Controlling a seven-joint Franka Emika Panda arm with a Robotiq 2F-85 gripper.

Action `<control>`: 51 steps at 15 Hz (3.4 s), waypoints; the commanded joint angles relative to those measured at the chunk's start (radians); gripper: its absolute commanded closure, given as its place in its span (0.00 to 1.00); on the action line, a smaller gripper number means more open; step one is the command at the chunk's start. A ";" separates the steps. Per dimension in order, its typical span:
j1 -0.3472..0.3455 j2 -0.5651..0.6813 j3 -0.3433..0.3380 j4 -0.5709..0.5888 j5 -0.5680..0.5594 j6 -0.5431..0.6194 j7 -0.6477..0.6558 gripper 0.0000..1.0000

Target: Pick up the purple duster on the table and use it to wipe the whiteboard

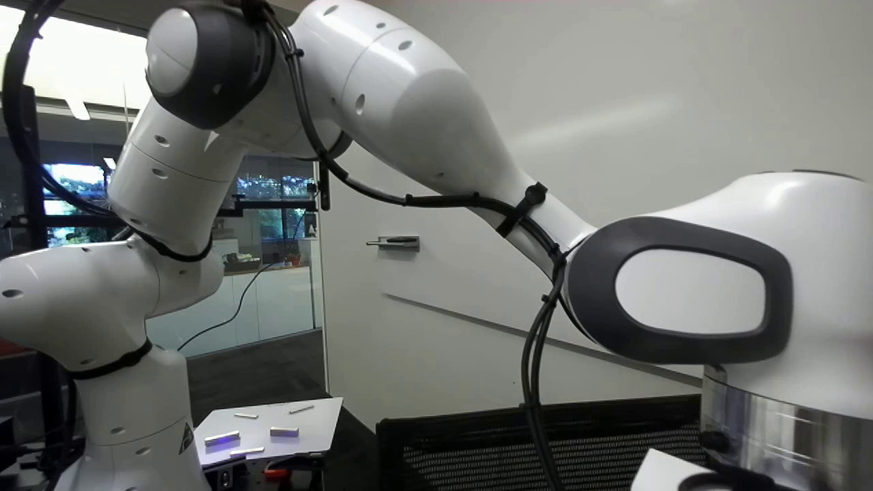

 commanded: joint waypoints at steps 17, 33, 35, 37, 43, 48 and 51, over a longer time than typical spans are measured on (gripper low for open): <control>0.016 0.129 0.016 0.038 -0.033 0.121 0.110 0.00; 0.009 0.224 0.035 0.101 -0.027 0.135 0.105 0.00; 0.007 0.243 0.037 0.118 -0.024 0.149 0.110 0.00; 0.003 0.268 0.041 0.135 -0.021 0.164 0.112 0.00; -0.007 0.332 0.046 0.186 -0.019 0.186 0.112 0.04; -0.006 0.336 0.049 0.198 -0.021 0.185 0.109 0.47; -0.004 0.331 0.049 0.207 -0.022 0.178 0.109 0.68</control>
